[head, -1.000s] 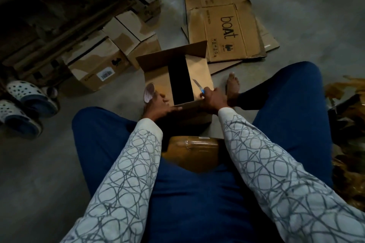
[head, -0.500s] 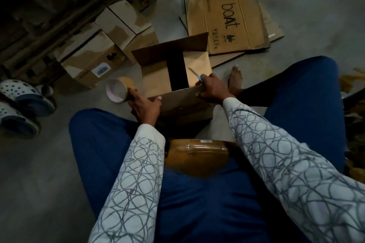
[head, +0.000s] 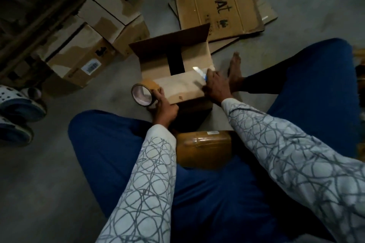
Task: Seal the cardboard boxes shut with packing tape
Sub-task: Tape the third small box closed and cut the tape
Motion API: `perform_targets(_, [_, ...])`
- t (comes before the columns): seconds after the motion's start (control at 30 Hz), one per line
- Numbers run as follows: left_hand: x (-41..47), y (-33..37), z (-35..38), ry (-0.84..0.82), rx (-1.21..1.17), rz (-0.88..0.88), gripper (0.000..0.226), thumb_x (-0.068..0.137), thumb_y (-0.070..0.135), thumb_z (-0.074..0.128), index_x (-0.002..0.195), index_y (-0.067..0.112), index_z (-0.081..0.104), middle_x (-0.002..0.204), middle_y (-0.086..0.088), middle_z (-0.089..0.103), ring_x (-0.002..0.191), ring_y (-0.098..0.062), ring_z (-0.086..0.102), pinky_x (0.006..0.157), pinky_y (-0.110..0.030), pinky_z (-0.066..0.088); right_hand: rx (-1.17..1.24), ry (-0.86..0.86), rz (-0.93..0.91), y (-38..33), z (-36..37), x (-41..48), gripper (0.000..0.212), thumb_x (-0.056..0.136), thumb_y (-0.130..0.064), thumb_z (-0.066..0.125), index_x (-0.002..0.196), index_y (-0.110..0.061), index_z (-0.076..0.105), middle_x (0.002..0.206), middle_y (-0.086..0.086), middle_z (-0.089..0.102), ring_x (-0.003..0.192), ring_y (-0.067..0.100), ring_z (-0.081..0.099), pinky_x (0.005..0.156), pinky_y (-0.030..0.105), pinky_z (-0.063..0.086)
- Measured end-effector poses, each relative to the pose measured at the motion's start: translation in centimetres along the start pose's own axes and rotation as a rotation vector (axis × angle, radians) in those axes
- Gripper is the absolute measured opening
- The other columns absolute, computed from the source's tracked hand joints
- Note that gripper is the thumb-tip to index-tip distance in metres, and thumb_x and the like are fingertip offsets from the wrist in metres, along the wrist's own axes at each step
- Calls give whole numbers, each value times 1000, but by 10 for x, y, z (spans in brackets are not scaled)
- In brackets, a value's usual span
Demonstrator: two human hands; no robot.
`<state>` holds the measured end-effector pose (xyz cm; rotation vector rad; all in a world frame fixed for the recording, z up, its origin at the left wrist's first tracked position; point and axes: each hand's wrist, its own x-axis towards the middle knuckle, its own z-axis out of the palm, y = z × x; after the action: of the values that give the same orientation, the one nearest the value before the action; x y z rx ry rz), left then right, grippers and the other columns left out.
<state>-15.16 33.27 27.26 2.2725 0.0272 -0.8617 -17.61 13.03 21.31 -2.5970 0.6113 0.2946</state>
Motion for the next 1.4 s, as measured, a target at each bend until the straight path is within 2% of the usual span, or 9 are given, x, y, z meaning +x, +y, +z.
perform_targets(0.17, [21, -27, -2, -2, 20, 85, 94, 88, -8, 58, 159, 8, -2, 166, -8, -14, 153, -29, 5, 119, -27, 10, -41, 48, -70, -7, -3, 3, 43, 89, -42, 60, 113, -8, 53, 114, 16, 56, 111, 37, 54, 87, 52, 49])
perform_targets(0.33, [30, -26, -7, 131, -33, 110, 96, 87, -5, 61, 160, 11, 1, 168, -6, 3, 153, -29, 13, 124, -41, 14, 17, 206, -210, -41, -35, 24, 48, 87, -25, 67, 126, -6, 48, 129, 13, 52, 124, 33, 45, 93, 56, 45])
perform_targets(0.6, [30, -17, -2, 123, -76, 122, 96, 95, -2, 56, 158, 15, -14, 167, 9, 0, 152, -16, 3, 114, -21, 5, -83, 339, -426, -73, -51, 94, 53, 85, -17, 64, 130, 2, 45, 159, 22, 28, 152, 38, 12, 121, 44, 25])
perform_targets(0.8, [26, -6, -8, 143, -189, 78, 93, 98, 0, 54, 159, 20, -13, 166, 13, 8, 151, -13, 11, 118, -29, 12, -121, 323, -390, -65, -35, 87, 57, 73, -27, 70, 122, -3, 53, 124, 16, 55, 117, 36, 51, 93, 42, 42])
perform_targets(0.9, [23, 1, -8, 202, -254, 62, 88, 98, 1, 54, 160, 23, -5, 162, 7, 28, 145, -15, 29, 112, -27, 26, -71, 342, -425, -46, -7, 61, 43, 78, -28, 60, 110, 1, 57, 104, 19, 58, 95, 36, 55, 81, 38, 35])
perform_targets(1.03, [23, -2, -8, 393, -313, 43, 56, 98, 18, 61, 148, 25, 39, 112, 7, 68, 110, -14, 60, 90, -30, 46, -15, -101, -242, -18, 25, 40, 79, 89, -37, 66, 149, 0, 31, 150, 20, 39, 143, 35, 33, 116, 42, 26])
perform_targets(1.13, [14, -4, -12, 490, -256, 73, 21, 96, 30, 63, 114, 22, 68, 91, 0, 74, 93, -24, 68, 83, -33, 52, 13, -142, -230, -14, 27, 29, 97, 89, -31, 70, 155, 6, 9, 163, 23, 14, 153, 37, 6, 125, 41, 9])
perform_targets(1.27, [-9, 13, -22, 419, -246, 117, 25, 92, 32, 68, 110, 18, 76, 106, -5, 75, 98, -24, 69, 85, -36, 55, 232, -10, -192, -31, 4, 4, 74, 89, -23, 74, 141, 14, 37, 140, 35, 43, 133, 47, 41, 109, 40, 29])
perform_targets(1.4, [-26, 33, -22, 355, -117, 107, 31, 92, 35, 68, 118, 19, 73, 128, -10, 58, 121, -24, 51, 101, -33, 43, 485, 86, -76, -56, -32, -12, 47, 94, -29, 67, 127, 0, 51, 128, 17, 60, 117, 29, 57, 83, 20, 34])
